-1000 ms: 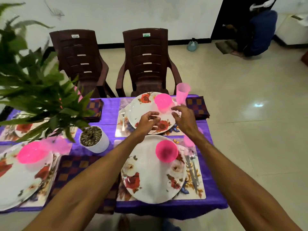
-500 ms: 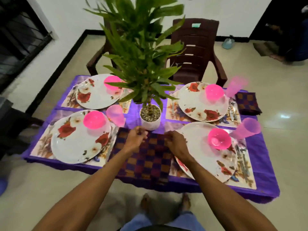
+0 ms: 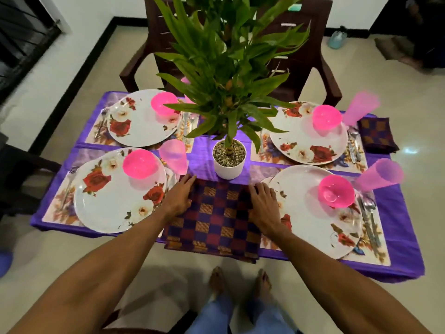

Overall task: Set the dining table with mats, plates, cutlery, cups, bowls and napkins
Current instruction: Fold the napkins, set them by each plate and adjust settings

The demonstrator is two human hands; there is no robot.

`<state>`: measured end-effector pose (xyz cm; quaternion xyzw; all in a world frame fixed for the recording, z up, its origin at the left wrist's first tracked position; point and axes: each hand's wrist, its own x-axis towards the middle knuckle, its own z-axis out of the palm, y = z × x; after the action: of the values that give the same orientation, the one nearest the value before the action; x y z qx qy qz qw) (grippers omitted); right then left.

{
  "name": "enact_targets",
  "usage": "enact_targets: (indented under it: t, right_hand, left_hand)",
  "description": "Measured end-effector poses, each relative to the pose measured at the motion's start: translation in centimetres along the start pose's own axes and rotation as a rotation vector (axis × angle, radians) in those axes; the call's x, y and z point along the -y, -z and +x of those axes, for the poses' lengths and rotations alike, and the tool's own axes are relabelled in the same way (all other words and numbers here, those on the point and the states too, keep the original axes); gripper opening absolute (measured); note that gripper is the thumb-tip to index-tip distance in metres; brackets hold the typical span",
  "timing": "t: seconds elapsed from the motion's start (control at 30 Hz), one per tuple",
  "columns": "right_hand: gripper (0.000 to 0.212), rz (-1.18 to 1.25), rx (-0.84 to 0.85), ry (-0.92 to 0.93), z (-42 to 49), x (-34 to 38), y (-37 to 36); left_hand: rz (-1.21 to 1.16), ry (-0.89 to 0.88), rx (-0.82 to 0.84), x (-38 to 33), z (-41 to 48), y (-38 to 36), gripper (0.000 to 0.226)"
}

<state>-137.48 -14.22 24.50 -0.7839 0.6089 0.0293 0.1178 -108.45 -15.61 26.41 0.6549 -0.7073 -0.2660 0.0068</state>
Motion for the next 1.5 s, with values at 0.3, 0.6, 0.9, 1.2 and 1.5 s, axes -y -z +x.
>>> enact_targets:
  t: [0.3,0.6,0.9,1.2,1.5]
  right_hand:
    - [0.031,0.445,-0.217,-0.151,-1.5,0.9,1.2]
    - [0.022,0.828,-0.279,-0.115,-4.3,-2.2,6.9]
    - [0.018,1.216,-0.391,-0.170,-7.2,-7.9,13.6]
    - [0.017,1.218,-0.424,0.041,-10.8,-7.8,18.1]
    - [0.035,0.976,-0.405,0.264,-11.9,-7.7,17.2]
  left_hand:
    - [0.134,-0.076,-0.337,0.3,-2.1,-0.2,0.051]
    - [0.001,-0.005,-0.505,-1.6,-4.8,2.6,0.015]
    - [-0.944,-0.002,-0.393,-13.1,-8.7,4.2,0.021]
    - [-1.299,0.030,-0.417,-27.9,-7.7,3.0,0.011]
    - [-1.561,-0.030,-0.286,-33.3,-8.3,1.3,0.037]
